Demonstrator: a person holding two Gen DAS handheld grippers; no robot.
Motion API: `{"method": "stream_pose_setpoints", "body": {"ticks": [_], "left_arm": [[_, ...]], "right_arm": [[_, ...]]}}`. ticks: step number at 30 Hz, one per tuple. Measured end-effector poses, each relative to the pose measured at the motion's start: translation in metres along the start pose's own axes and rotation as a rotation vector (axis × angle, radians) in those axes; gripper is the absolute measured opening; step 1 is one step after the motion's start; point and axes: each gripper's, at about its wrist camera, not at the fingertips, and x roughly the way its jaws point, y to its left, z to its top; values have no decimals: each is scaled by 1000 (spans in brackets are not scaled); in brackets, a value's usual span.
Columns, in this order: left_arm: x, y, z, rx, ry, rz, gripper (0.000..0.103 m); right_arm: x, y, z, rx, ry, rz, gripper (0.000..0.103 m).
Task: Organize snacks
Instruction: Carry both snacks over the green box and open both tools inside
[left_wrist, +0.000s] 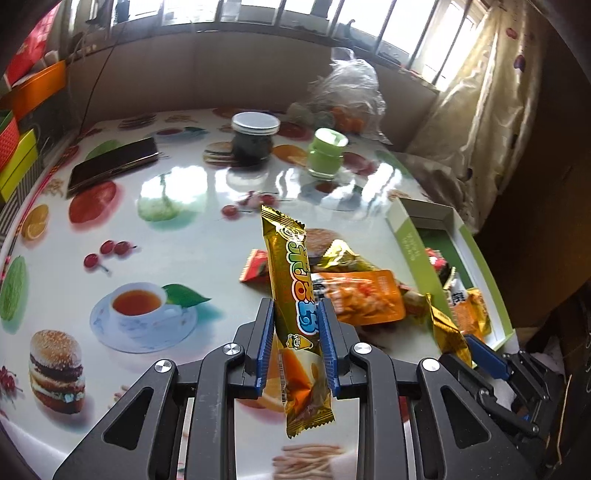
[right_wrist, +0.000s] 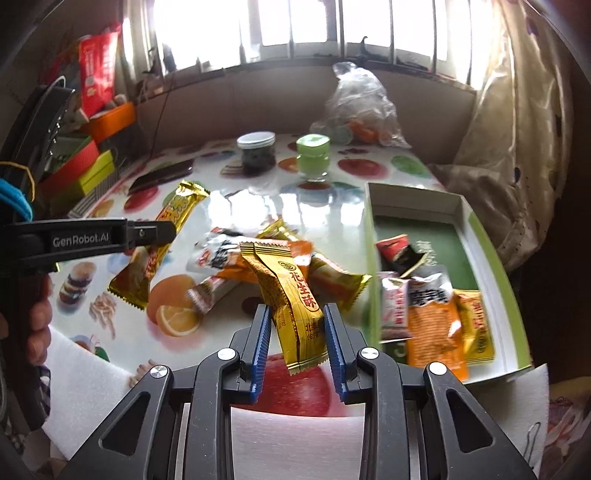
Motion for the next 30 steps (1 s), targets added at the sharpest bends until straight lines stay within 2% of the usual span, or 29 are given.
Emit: {"method": "stream_pose_setpoints", "body": {"ticks": [20,30], "left_arm": [[11,-83,18,119,-1,-123,25],[31,-121,22,155,40,-185,25]], "right_arm": [[-18,-70,-2,111,-24,-114,28],[-16,-100,-5,161,-13,-161,28]]}}
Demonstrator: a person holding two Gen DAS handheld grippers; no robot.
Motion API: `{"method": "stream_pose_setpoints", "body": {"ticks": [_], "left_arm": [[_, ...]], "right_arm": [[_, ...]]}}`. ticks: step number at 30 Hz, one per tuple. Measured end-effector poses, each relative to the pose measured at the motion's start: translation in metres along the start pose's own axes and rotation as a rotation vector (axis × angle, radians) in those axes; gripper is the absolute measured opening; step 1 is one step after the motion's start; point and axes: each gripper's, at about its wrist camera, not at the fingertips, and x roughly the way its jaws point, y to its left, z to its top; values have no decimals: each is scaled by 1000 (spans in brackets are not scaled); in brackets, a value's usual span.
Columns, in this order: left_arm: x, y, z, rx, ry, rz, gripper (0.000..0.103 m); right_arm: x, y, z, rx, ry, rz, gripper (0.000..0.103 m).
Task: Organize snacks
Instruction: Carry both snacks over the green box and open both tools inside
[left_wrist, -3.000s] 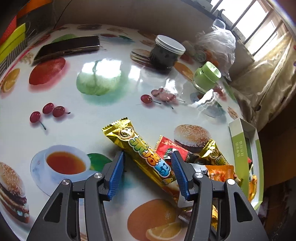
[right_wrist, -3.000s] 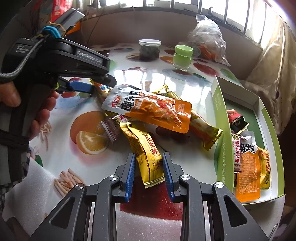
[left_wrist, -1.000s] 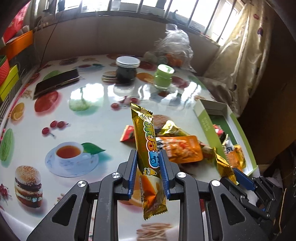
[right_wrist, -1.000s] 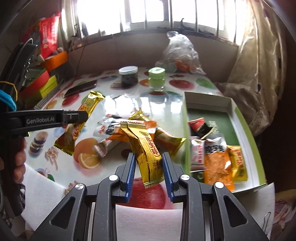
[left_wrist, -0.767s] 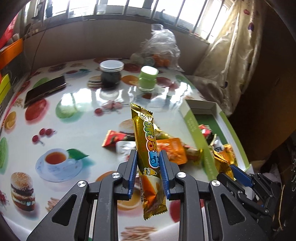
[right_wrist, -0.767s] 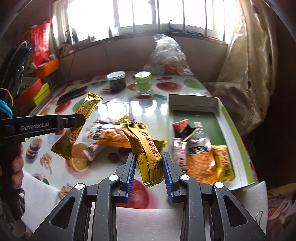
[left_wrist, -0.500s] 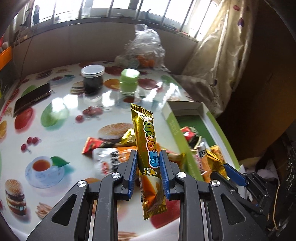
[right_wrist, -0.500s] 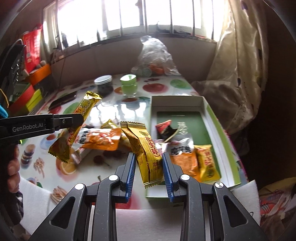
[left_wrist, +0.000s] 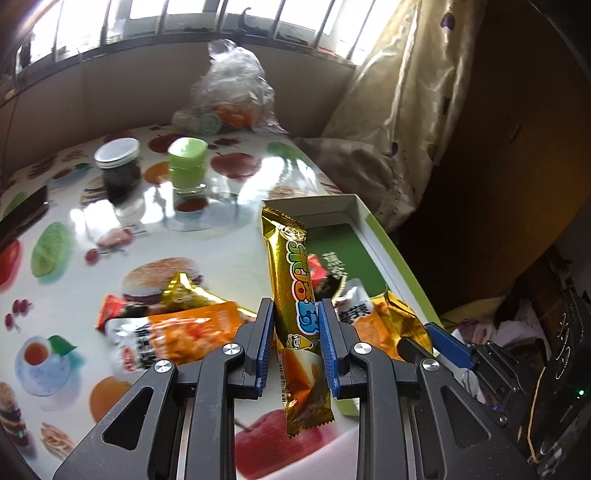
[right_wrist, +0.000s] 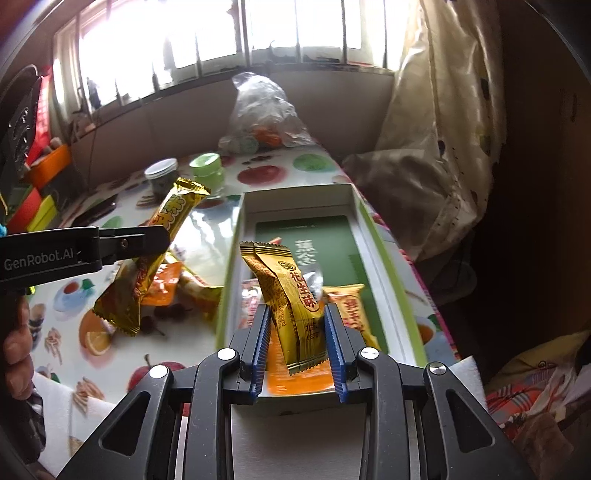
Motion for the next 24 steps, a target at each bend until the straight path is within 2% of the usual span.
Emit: {"method": "stream_pose_setpoints", "body": {"ticks": [3,24], "left_arm": [[9,-5,3,-5,15,-23,25],[62,-35,15,23,92,-53,25]], "right_arm": [[3,-9,0,15,7,-20,28],[40,-42,1,68,74,-87,28]]}}
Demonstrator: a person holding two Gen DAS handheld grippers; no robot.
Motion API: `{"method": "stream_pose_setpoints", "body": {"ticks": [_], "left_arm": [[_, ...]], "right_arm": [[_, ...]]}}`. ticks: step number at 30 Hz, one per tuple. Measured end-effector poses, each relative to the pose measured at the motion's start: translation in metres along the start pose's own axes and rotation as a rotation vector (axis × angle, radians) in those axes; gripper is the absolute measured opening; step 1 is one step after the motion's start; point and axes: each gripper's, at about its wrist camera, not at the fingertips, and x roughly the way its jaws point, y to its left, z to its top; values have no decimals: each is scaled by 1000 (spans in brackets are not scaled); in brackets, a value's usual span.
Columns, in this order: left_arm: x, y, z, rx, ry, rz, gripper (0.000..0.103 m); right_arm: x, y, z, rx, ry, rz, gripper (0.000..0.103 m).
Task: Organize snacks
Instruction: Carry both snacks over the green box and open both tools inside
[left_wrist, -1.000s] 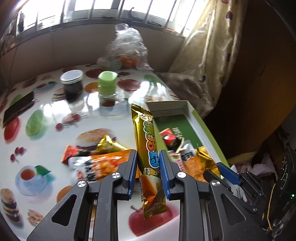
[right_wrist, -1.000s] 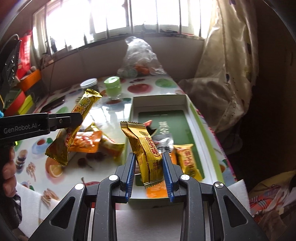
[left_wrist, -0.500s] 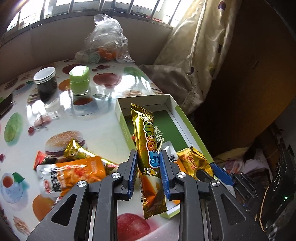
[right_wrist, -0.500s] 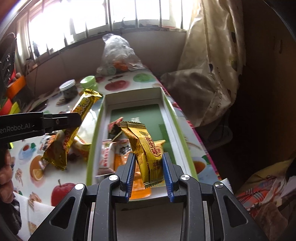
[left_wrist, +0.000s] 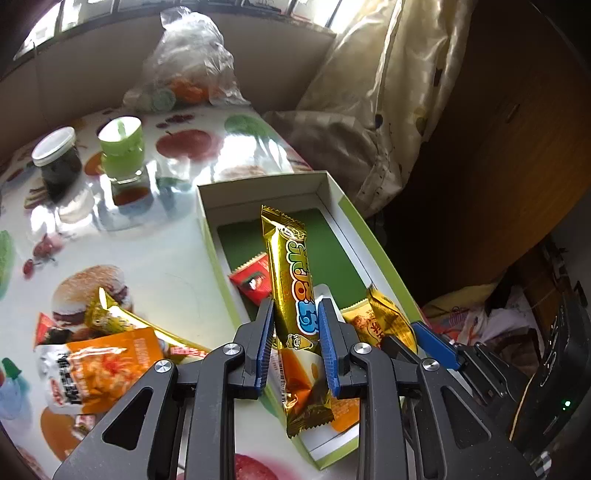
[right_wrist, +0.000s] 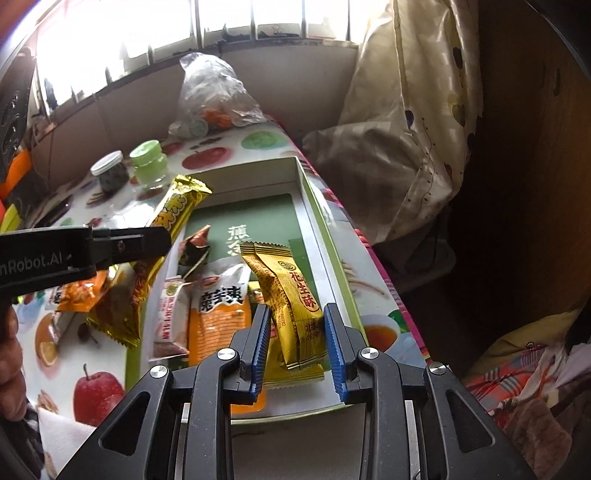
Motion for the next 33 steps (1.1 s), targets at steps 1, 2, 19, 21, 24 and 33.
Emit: {"method": "stream_pose_setpoints", "body": {"ticks": [1,2,19,21,24,33], "left_arm": [[3,-1,0,3,5,2,25],[5,-2,-1,5,9,5,25],[27,-8,-3,5,59,0,25],[28,-10,-3,14,58,6,25],[29,-9,-3,4,63,3,29],[26,-3,-5,-11,53,14,37]], "right_arm": [[1,-1,0,2,3,-1,28],[3,-1,1,2,5,-2,28],[7,-3,3,4,4,9,29],[7,-3,3,5,3,18,31],[7,-3,2,8,3,25,34],[2,-2,-1,18,-9,35,40]]}}
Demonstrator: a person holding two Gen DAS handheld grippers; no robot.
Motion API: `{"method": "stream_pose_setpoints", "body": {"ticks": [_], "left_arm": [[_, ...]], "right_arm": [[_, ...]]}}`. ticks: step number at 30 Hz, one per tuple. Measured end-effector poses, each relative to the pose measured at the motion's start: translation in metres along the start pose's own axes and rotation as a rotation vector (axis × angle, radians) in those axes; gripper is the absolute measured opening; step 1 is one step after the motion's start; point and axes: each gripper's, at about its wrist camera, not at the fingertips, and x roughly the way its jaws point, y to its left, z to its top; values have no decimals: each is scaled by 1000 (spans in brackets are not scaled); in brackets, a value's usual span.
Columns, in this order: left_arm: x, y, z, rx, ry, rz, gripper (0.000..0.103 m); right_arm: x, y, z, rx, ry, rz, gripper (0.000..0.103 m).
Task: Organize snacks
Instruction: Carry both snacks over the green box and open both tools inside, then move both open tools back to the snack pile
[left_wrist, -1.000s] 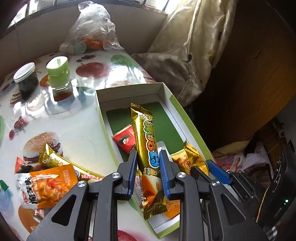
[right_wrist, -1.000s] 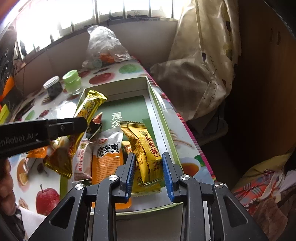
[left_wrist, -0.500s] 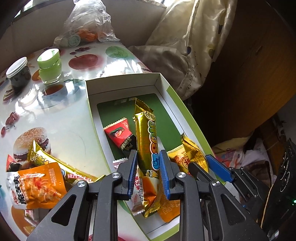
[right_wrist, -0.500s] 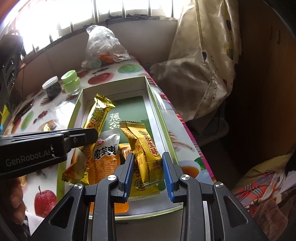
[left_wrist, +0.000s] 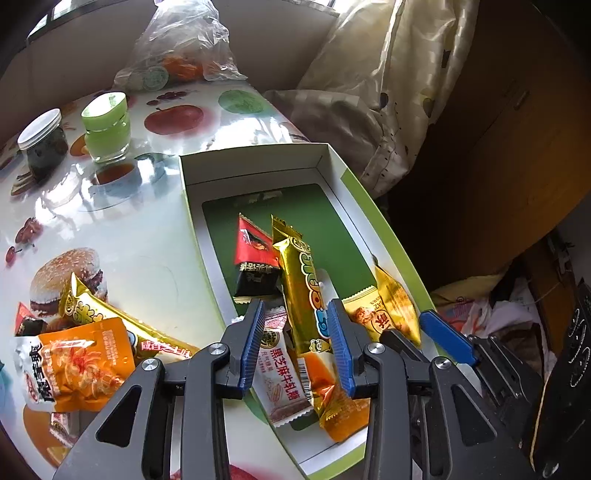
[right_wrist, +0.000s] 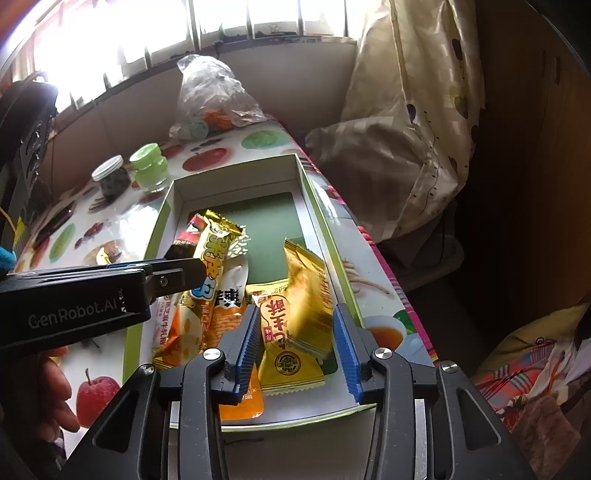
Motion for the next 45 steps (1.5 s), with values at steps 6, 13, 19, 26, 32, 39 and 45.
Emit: {"method": "stream_pose_setpoints", "body": {"ticks": [6,13,19,26,32,39,45], "left_arm": [[-11,0,-4,3,-19,7,37],[-23,2,-10,9,-36,21,38],[-36,7,-14,15,-65,44,51],[-51,15,-23,14,-90,74,51],[-66,25,-32,5,-117,94,51],[-83,41,-42,-8,-144,120,51],[-94,56,-49,-15,-161,155,51]], "right_arm": [[-7,4,-3,-10,-12,-2,41],[-14,9,-5,-10,-23,-5,46],[-23,14,-4,-9,-39,-2,49],[-31,24,-6,-11,-53,12,50],[-36,37,-8,-25,-59,36,51],[-36,58,-9,-48,-56,73,52],[-34,77,-9,-80,-50,102,53]]}}
